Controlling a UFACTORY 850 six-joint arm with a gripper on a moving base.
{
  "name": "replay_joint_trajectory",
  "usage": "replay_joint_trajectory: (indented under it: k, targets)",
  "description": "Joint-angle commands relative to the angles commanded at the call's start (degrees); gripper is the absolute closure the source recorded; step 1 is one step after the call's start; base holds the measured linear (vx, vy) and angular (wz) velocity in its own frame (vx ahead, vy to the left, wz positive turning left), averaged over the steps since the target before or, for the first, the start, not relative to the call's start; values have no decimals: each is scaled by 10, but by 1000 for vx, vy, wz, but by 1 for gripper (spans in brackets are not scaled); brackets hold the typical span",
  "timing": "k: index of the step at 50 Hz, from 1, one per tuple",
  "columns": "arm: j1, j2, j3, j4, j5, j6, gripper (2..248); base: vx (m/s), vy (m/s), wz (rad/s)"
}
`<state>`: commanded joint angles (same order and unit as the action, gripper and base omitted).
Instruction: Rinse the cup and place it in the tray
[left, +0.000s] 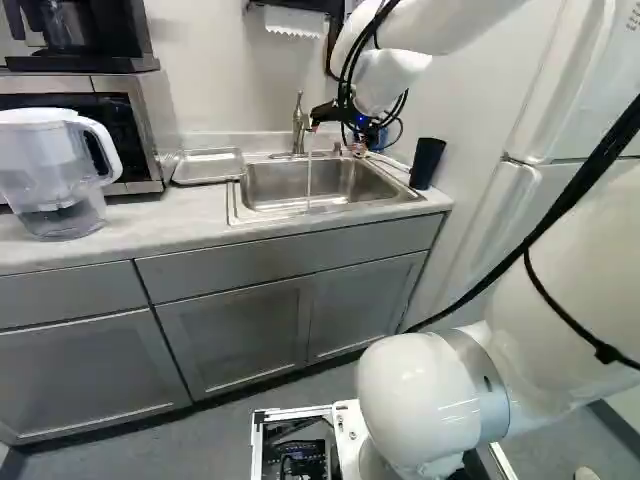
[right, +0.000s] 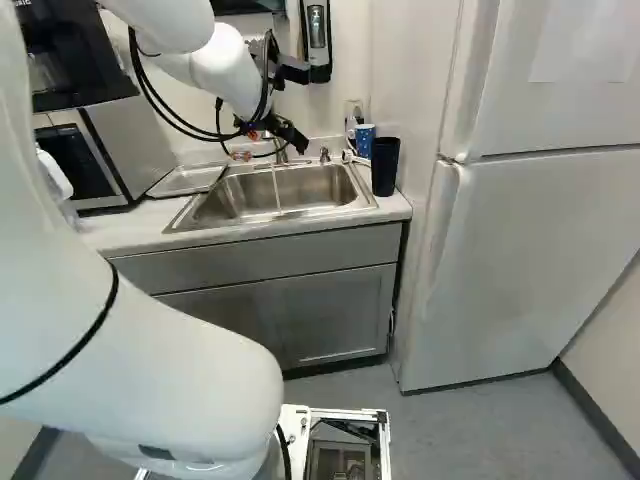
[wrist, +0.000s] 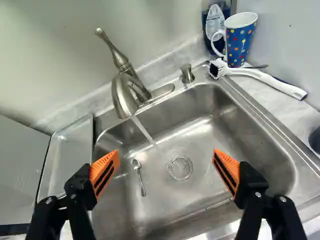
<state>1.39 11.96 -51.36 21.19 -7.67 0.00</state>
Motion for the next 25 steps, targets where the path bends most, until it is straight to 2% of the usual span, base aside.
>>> replay_joint_trajectory:
  k: [25]
  targets:
    - [-26, -2, 6, 50, 58, 0, 3, 0, 0, 0]
